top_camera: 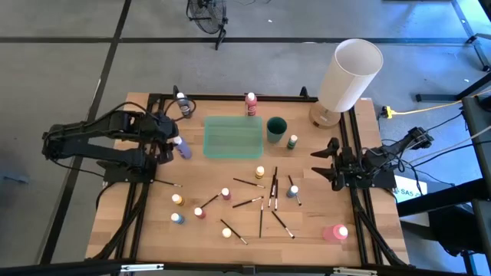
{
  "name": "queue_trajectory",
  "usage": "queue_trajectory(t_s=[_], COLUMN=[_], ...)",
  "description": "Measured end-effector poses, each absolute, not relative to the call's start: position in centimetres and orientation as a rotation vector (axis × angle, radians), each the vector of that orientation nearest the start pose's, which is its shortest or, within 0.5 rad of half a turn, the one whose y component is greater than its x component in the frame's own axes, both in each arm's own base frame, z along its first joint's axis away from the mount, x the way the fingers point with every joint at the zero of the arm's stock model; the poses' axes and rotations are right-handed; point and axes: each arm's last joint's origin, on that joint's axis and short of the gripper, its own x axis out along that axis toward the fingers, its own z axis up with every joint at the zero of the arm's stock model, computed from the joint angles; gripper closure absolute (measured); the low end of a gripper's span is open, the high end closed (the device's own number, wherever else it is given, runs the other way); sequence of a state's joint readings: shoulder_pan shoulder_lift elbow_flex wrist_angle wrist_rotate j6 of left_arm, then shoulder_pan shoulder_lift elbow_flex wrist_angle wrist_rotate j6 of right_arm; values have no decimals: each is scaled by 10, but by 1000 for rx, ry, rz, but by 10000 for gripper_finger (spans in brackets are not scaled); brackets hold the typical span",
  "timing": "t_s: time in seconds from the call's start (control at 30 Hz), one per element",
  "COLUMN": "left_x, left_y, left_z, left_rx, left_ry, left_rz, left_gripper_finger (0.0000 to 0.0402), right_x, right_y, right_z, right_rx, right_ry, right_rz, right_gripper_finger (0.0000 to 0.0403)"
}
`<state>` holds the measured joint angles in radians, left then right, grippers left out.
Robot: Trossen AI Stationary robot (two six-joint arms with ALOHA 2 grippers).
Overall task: Pick & Place Paint Supplies
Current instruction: Put the big light blue paint bottle into the green bin
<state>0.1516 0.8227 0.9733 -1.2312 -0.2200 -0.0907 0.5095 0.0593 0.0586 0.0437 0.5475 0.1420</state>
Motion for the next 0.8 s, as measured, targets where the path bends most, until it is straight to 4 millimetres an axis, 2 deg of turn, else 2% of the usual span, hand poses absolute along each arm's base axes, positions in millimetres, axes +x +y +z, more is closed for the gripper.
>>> queue_trajectory(t_s=[0.27,0.47,0.67,0.8], left_x=[115,110,110,110], left_y=[24,24,23,21], left_z=[310,312,312,312], left_rx=[-17,60,45,1], left_ry=[1062,1055,1052,1048], left_rz=[384,338,316,276], left_gripper_finger=[190,143,87,70], right_x=[89,89,89,89], right_y=[32,32,32,32], right_z=[186,187,189,189], right_rx=[142,81,28,39], right_ry=[-67,-77,-94,-94], right_rz=[-38,-39,-42,-40], right_gripper_finger=[132,132,133,133])
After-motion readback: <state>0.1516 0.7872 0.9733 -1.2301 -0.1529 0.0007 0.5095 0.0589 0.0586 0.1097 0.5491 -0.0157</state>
